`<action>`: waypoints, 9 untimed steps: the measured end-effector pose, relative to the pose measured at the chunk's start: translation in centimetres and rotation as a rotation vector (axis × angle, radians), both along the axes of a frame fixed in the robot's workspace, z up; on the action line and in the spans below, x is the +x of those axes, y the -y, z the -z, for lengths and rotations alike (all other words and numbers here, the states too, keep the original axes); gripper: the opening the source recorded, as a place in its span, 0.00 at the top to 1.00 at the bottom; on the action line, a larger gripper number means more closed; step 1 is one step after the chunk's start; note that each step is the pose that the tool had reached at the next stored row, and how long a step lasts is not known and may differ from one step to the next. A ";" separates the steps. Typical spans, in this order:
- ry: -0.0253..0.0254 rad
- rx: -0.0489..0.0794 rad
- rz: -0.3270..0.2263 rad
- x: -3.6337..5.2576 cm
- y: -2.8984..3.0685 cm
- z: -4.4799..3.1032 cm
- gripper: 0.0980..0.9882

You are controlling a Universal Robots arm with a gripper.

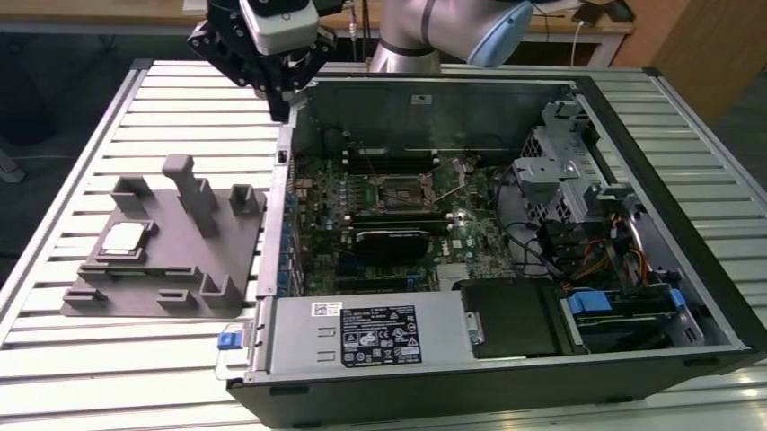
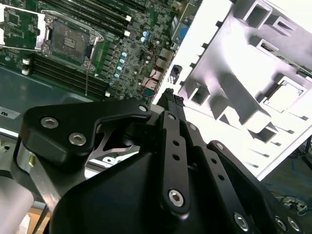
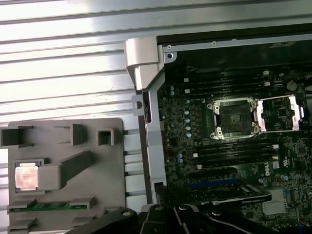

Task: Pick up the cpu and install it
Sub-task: 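Reach for the cpu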

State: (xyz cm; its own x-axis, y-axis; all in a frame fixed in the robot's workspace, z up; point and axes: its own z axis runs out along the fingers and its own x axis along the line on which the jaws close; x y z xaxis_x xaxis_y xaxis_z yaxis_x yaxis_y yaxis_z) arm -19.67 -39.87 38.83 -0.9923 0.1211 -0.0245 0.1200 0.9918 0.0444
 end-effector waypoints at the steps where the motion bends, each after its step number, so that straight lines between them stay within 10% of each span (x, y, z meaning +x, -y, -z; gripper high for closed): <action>1: 0.0001 0.000 0.001 -0.10 0.00 0.02 0.99; 9: -0.0001 0.000 0.005 -0.76 -0.09 0.23 0.99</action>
State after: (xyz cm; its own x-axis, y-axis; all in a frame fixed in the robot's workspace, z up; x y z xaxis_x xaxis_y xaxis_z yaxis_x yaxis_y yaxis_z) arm -20.43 -39.78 38.60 -0.9917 0.1266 -0.0244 0.1254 0.9911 0.0443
